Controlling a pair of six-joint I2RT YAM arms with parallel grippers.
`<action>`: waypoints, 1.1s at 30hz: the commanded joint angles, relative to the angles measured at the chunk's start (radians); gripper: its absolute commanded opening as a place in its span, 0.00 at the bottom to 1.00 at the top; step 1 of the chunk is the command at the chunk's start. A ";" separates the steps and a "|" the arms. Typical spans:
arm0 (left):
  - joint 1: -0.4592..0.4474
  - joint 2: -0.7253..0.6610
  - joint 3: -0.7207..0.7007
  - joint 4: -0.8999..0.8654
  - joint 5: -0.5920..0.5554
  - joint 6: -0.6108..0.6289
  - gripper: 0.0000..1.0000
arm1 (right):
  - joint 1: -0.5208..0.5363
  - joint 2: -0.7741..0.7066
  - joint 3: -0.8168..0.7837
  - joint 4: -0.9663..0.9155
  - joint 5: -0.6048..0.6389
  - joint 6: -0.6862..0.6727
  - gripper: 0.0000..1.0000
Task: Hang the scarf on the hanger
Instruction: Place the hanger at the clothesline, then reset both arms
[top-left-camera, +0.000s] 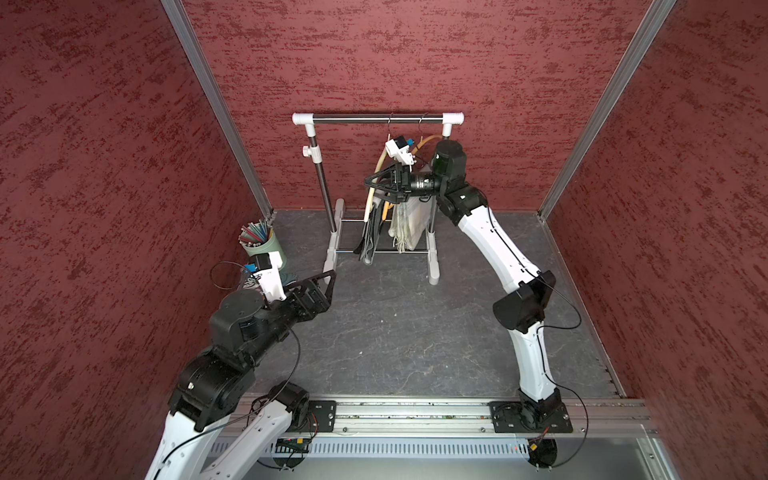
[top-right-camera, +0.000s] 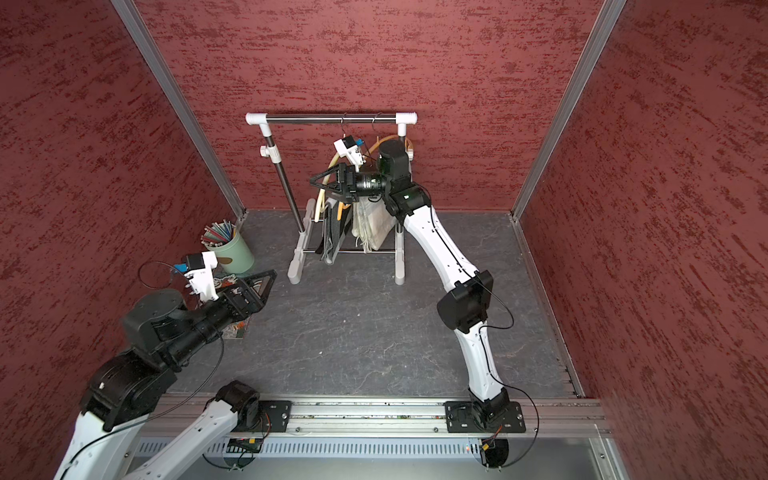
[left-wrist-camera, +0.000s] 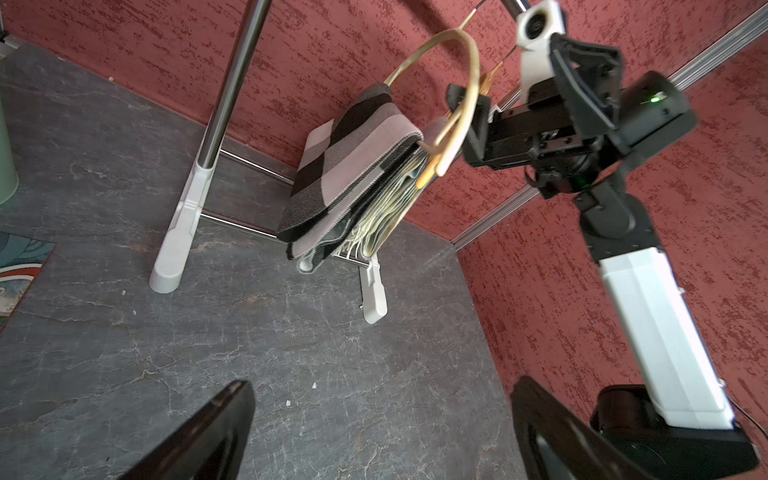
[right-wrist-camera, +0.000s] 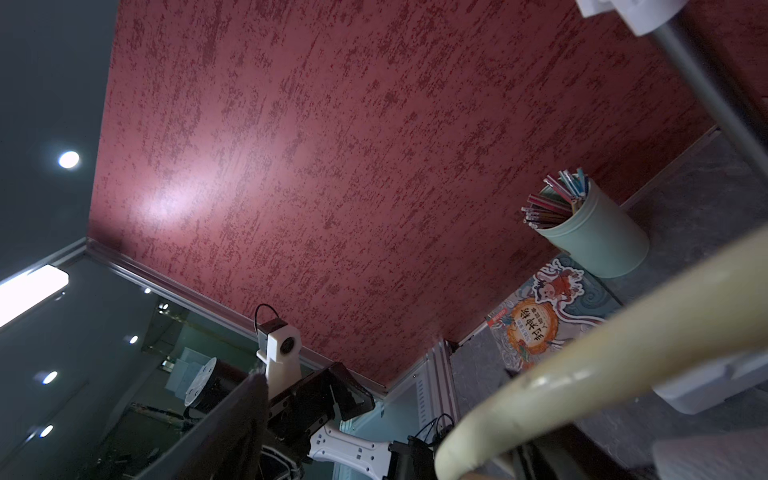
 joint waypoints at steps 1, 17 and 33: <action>0.000 0.052 0.051 -0.013 0.000 -0.006 1.00 | 0.007 -0.140 -0.045 -0.206 -0.004 -0.281 0.93; 0.032 0.122 -0.164 0.148 0.015 -0.022 1.00 | -0.015 -0.898 -1.078 -0.140 0.464 -0.684 0.98; 0.130 0.239 -0.263 0.251 0.138 -0.039 1.00 | -0.018 -1.143 -1.478 -0.055 0.527 -0.846 0.98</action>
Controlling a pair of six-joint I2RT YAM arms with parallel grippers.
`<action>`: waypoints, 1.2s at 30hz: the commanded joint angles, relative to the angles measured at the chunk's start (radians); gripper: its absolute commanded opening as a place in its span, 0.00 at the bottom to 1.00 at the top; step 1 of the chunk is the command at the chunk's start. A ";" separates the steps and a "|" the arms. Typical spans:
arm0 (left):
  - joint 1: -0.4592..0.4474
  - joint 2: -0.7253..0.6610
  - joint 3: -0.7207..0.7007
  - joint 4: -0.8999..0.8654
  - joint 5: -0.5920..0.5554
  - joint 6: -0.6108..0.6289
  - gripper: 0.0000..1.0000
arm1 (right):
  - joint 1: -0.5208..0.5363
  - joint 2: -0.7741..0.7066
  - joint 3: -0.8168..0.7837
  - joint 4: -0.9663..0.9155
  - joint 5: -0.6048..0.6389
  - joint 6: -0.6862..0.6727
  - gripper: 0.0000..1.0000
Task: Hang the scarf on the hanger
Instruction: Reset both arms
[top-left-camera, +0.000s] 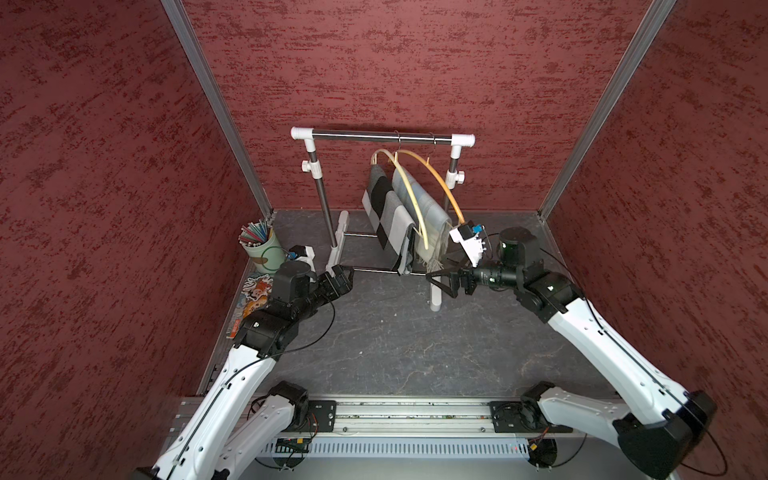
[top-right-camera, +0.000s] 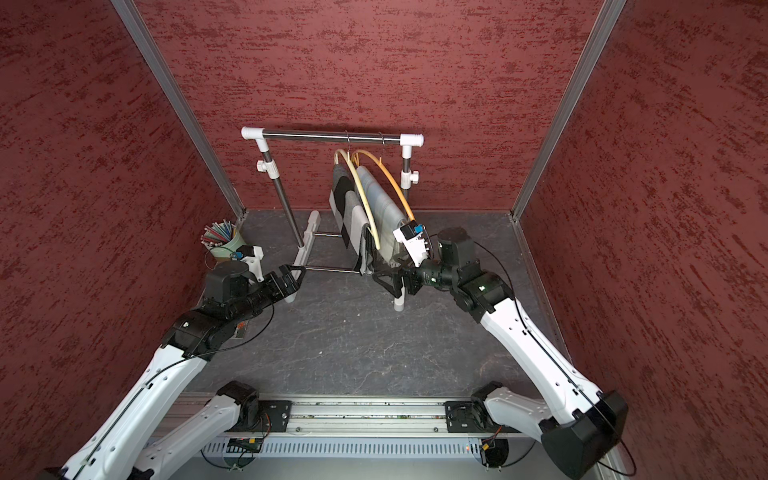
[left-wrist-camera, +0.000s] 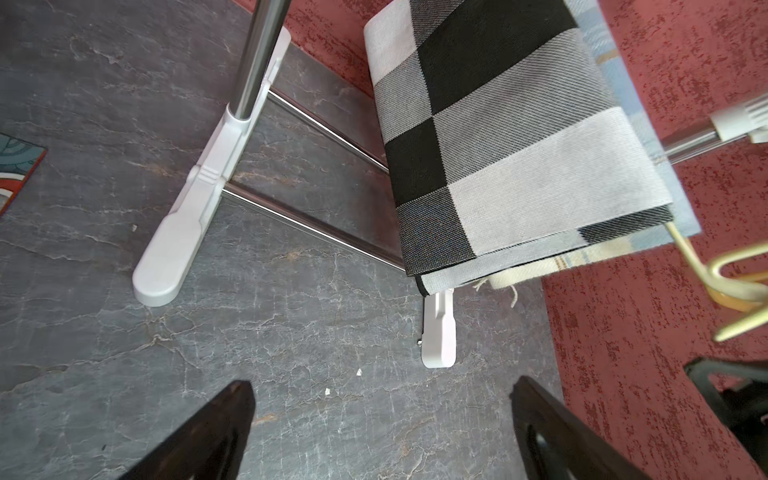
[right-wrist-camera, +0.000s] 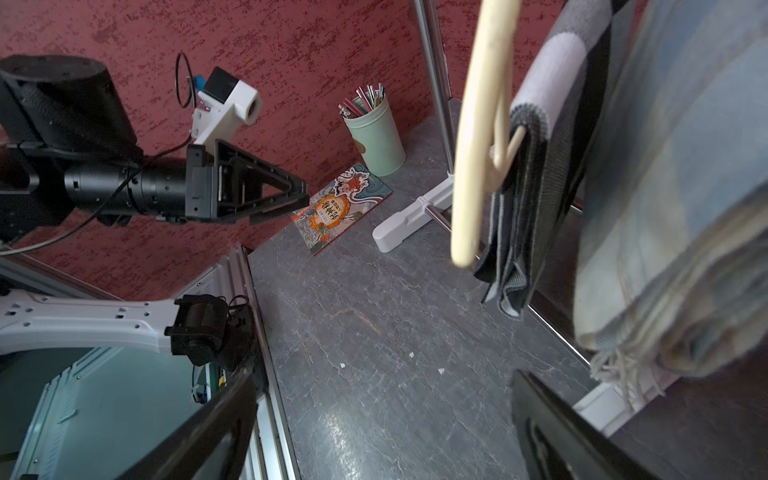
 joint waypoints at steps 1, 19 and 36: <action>0.025 0.015 -0.032 0.049 0.067 -0.007 1.00 | -0.005 -0.075 -0.116 0.115 0.022 -0.054 0.98; 0.100 0.017 -0.256 0.296 -0.169 0.129 1.00 | -0.012 -0.338 -0.428 -0.002 0.897 0.264 0.98; 0.329 0.574 -0.395 1.171 -0.265 0.590 1.00 | -0.380 0.314 -0.628 1.056 1.106 -0.064 0.98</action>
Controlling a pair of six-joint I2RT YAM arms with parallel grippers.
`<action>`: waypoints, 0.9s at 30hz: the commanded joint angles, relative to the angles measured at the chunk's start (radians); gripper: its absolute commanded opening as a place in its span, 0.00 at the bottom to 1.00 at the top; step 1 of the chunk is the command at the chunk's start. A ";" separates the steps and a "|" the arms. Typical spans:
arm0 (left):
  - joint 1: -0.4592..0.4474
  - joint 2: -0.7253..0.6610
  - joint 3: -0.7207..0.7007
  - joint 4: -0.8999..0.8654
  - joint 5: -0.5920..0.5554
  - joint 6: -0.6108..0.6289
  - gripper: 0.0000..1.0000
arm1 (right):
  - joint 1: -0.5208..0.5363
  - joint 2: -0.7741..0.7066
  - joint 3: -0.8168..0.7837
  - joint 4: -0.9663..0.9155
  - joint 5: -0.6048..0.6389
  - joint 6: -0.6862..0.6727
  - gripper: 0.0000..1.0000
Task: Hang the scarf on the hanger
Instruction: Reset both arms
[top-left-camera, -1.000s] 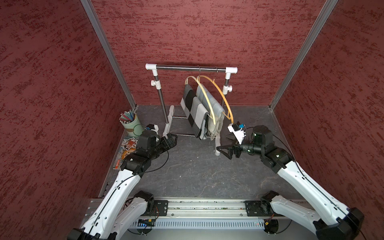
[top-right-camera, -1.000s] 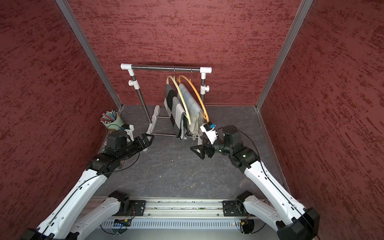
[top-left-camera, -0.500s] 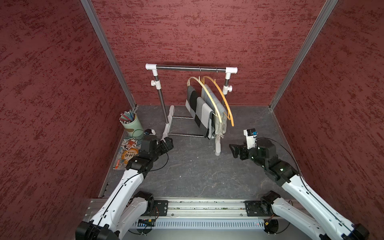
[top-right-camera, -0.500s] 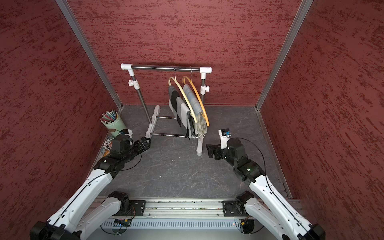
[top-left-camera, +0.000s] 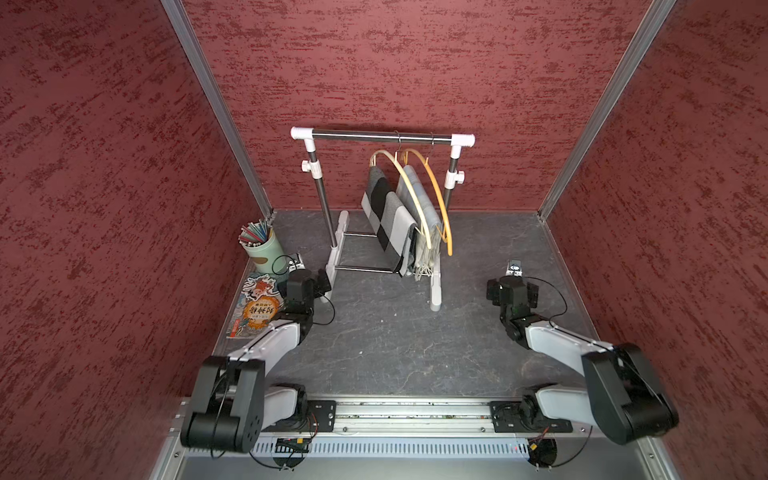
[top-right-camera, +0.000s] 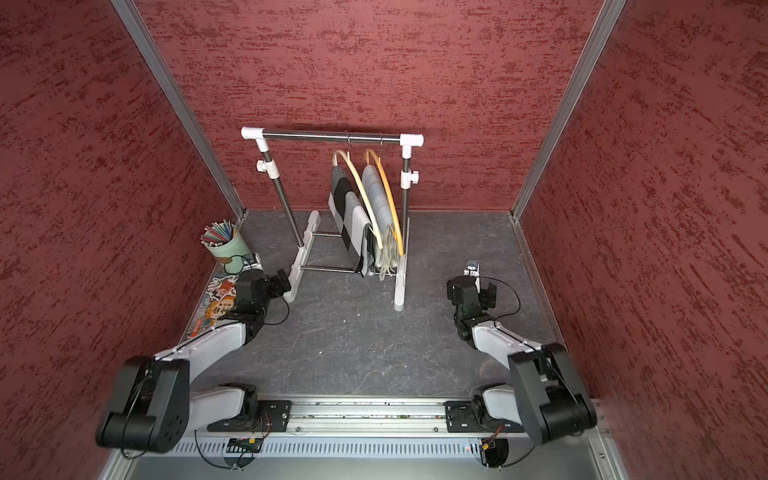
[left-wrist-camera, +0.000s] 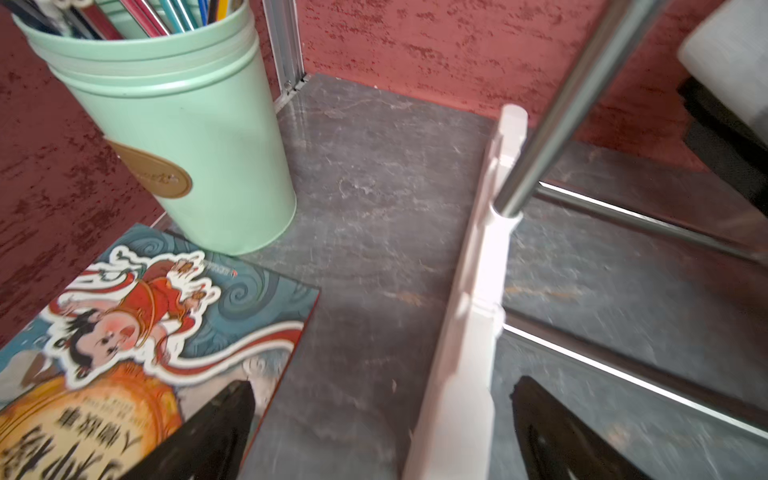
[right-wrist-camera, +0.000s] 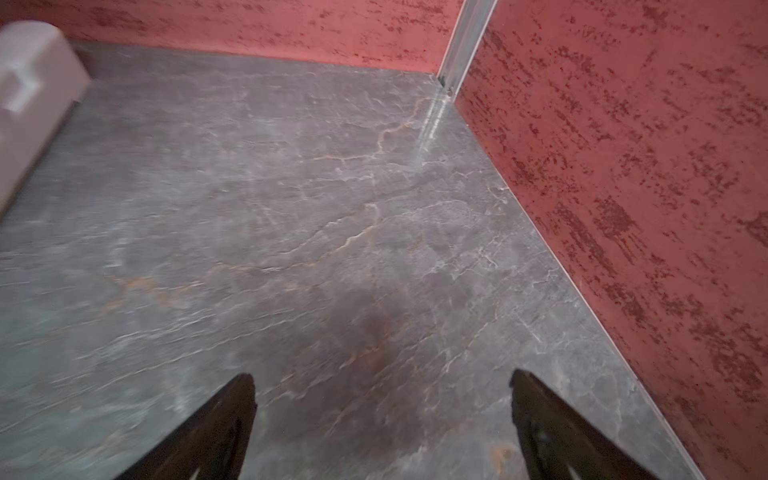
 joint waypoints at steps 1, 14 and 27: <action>0.053 0.112 0.015 0.274 0.123 0.102 1.00 | -0.094 0.041 0.076 0.167 -0.117 -0.015 0.95; 0.060 0.210 -0.076 0.512 0.259 0.152 1.00 | -0.152 0.167 -0.047 0.516 -0.414 -0.013 0.98; 0.056 0.208 -0.078 0.519 0.251 0.154 1.00 | -0.152 0.166 -0.052 0.524 -0.413 -0.017 0.99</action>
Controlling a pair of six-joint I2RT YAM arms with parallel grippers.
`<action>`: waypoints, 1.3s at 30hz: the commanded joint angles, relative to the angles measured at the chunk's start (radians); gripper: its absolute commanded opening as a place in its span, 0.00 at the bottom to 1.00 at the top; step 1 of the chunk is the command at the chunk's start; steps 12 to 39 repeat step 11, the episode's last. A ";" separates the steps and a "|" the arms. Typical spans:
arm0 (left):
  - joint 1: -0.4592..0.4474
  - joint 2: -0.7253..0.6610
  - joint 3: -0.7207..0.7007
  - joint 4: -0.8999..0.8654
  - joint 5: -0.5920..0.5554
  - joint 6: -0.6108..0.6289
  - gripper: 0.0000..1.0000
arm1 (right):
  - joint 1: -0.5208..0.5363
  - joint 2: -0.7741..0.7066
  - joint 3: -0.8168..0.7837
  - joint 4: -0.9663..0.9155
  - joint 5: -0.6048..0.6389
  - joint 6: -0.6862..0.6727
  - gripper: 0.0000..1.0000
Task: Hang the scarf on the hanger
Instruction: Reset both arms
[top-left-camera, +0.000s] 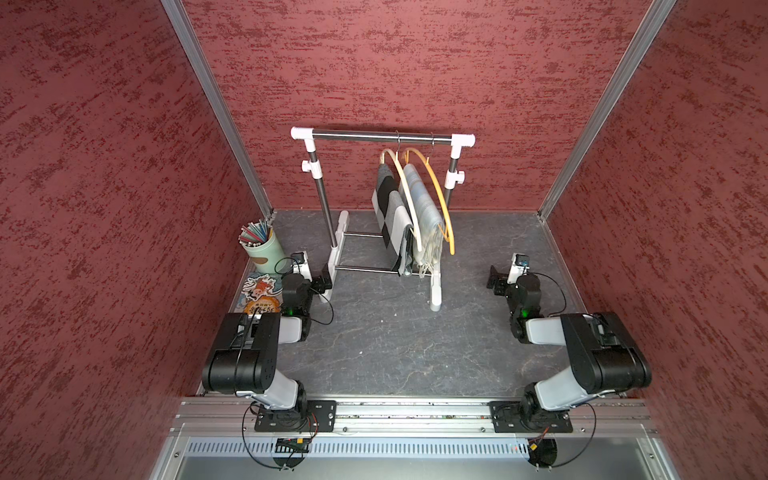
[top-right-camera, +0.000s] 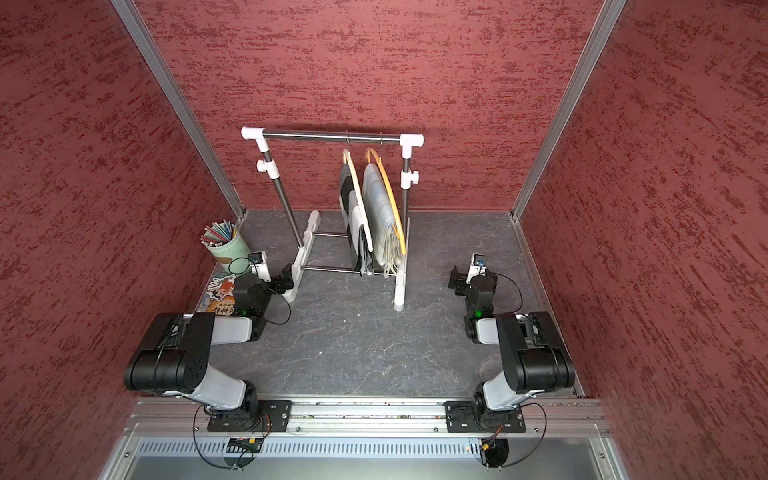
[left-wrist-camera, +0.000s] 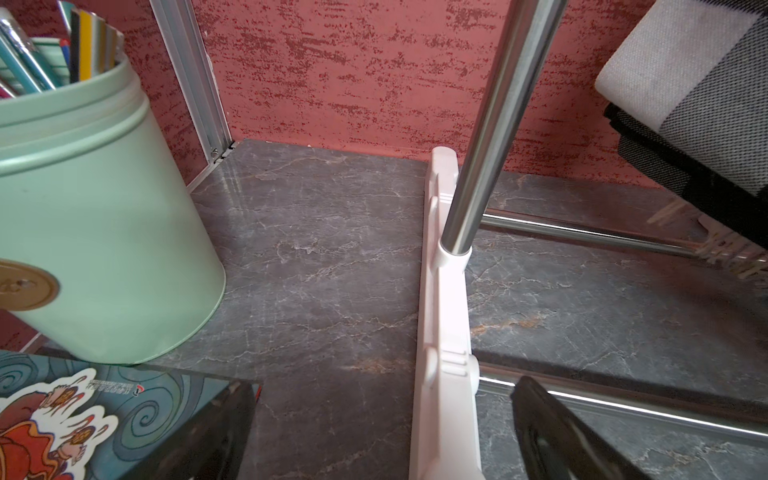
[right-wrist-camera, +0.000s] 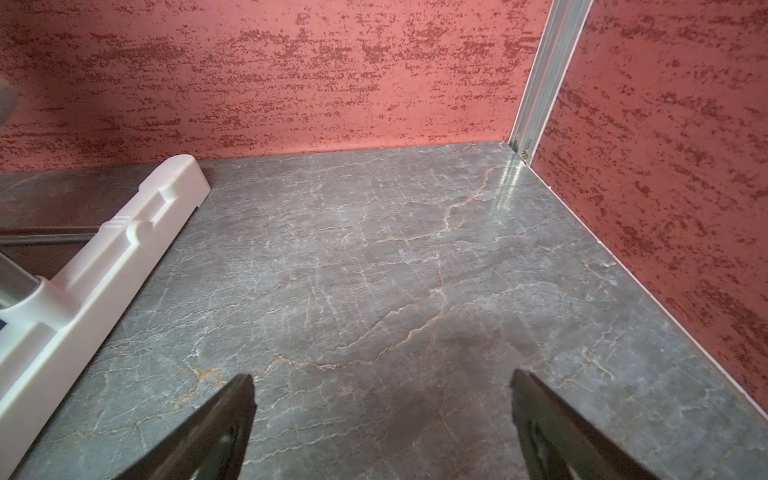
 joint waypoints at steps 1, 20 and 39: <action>-0.002 -0.001 -0.001 0.023 0.008 0.017 1.00 | -0.006 -0.009 -0.001 0.033 -0.015 -0.002 0.99; -0.002 -0.001 -0.001 0.023 0.008 0.017 1.00 | -0.006 -0.009 -0.002 0.031 -0.015 -0.005 0.99; -0.002 -0.001 -0.001 0.023 0.008 0.017 1.00 | -0.006 -0.009 -0.002 0.031 -0.015 -0.005 0.99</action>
